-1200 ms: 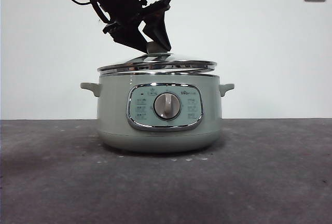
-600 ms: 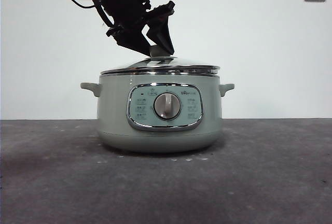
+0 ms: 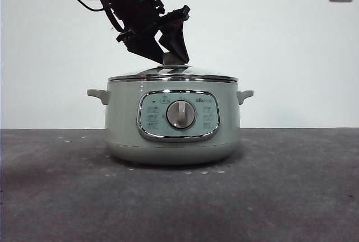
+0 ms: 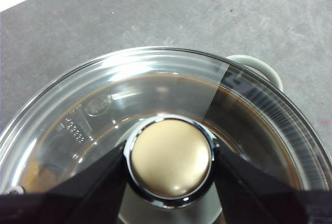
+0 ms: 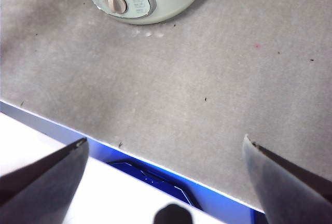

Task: Pick up the corn,open the lid,put the corn in the pot,close the lid

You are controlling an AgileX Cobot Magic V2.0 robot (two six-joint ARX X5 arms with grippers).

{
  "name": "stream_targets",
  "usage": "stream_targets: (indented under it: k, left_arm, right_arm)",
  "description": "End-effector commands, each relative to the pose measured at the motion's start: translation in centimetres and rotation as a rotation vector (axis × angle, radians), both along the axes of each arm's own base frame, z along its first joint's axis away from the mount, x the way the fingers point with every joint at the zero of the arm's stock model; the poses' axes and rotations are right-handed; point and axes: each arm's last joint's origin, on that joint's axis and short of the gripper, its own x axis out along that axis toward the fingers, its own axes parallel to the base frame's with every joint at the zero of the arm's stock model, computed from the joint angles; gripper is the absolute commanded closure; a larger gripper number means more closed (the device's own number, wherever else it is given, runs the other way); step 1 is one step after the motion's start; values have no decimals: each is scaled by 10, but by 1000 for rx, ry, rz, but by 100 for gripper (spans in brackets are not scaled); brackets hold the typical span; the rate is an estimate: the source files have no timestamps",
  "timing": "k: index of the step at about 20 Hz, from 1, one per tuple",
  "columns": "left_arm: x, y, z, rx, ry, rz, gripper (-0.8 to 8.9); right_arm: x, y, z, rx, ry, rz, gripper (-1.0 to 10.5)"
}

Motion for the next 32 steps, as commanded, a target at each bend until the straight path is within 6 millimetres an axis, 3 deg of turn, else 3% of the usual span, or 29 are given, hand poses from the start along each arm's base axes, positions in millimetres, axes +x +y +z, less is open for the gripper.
stream_targets:
  k: [1, 3, 6, 7, 13, 17, 22, 25, 29, 32]
  left_arm:
    - [1, -3, -2, -2, 0, -14, 811]
    - [1, -3, -2, 3, 8, -14, 770]
    - [1, -3, -3, 6, 17, -13, 440]
    - [1, -3, -3, 6, 16, -13, 397]
    - [-3, 0, 5, -1, 4, -10, 398]
    - [-18, 10, 29, -16, -14, -3, 398]
    - [-74, 44, 89, -23, -25, 4, 398]
    - [-126, 72, 123, -27, -29, 1, 401]
    - [-180, 101, 144, -29, 7, 5, 403]
    - [-205, 115, 147, -3, 54, 6, 404]
  right_arm:
    - [-1, -1, -4, -22, 24, -3, 447]
    - [-1, -1, -4, -22, 24, -3, 447]
    - [-1, -1, -4, -22, 24, -3, 447]
    - [-1, -1, -4, -22, 24, -3, 447]
    - [-1, -1, -4, -21, 24, -3, 447]
    - [-1, -1, -4, -21, 24, -3, 447]
    - [-1, -1, -4, -22, 24, -2, 447]
    - [-1, -1, -4, -24, 23, 0, 447]
    - [-1, -1, -4, -24, 23, 0, 447]
    - [-1, -1, -4, -24, 22, 0, 447]
